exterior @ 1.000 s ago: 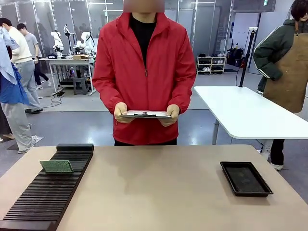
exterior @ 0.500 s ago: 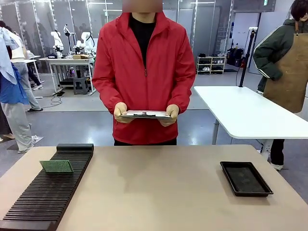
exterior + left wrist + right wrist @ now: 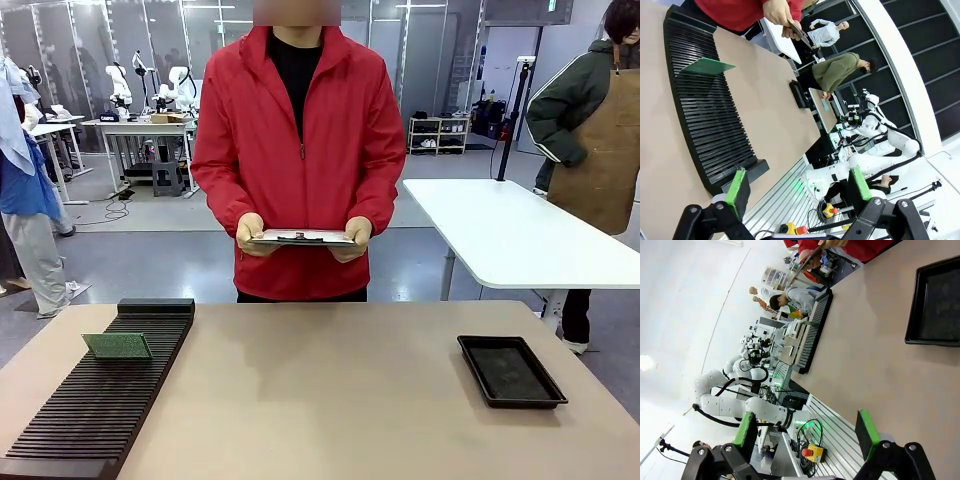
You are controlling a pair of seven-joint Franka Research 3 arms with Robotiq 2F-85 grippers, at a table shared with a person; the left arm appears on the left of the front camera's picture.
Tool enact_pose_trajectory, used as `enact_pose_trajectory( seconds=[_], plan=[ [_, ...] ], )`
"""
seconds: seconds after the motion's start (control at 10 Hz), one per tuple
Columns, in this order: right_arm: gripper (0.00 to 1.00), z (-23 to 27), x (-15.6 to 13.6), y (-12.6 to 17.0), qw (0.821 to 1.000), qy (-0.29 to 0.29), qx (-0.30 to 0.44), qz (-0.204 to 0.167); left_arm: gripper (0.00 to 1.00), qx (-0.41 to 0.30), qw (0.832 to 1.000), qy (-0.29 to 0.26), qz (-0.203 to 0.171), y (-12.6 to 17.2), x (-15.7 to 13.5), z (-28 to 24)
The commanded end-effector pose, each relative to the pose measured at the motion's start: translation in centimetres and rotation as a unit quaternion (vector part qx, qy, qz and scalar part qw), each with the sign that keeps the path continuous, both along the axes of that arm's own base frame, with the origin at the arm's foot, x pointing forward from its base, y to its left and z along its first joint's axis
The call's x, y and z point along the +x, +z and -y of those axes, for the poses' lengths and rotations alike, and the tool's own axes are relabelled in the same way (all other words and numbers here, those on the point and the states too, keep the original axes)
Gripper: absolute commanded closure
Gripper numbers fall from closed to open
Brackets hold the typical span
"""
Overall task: Inspect the PCB.
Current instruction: Pick up the Blank PCB and present it to the human.
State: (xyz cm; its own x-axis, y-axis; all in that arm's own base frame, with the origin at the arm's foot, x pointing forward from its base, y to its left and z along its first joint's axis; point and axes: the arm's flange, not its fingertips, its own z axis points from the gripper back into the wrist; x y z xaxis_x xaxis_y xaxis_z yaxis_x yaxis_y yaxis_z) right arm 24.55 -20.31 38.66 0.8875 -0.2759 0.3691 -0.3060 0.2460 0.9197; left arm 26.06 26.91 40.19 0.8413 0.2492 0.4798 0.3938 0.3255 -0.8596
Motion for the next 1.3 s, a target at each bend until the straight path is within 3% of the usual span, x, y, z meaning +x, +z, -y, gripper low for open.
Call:
enact_pose_trajectory(
  seconds=[0.0,0.1,0.3,0.6,0.9,1.0,1.2],
  plan=[
    [0.0,0.1,-0.1,0.0,1.0,-0.003,0.003,-0.001,0.0,-0.001,1.0,0.002,0.0,0.0,-0.1,-0.1],
    [0.0,0.1,-0.1,0.0,1.0,-0.003,0.003,-0.001,0.0,0.0,1.0,0.0,0.0,0.0,0.0,0.0],
    [0.0,0.1,-0.1,0.0,1.0,-0.003,0.003,-0.001,0.0,0.191,0.977,-0.01,0.099,4.9,1.2,5.4],
    [0.0,0.1,-0.1,0.0,1.0,-0.003,0.003,-0.001,0.0,0.289,0.942,-0.077,0.151,8.2,4.9,10.7],
    [0.0,0.1,-0.1,0.0,1.0,-0.003,0.003,-0.001,0.0,0.427,0.865,-0.159,0.211,10.4,8.8,17.5],
    [0.0,0.1,-0.1,0.0,1.0,-0.003,0.003,-0.001,0.0,0.479,0.83,-0.178,0.223,10.6,10.1,19.8],
    [0.0,0.1,-0.1,0.0,1.0,-0.003,0.003,-0.001,0.0,0.589,0.743,-0.2,0.247,9.7,12.8,23.3]
  ],
)
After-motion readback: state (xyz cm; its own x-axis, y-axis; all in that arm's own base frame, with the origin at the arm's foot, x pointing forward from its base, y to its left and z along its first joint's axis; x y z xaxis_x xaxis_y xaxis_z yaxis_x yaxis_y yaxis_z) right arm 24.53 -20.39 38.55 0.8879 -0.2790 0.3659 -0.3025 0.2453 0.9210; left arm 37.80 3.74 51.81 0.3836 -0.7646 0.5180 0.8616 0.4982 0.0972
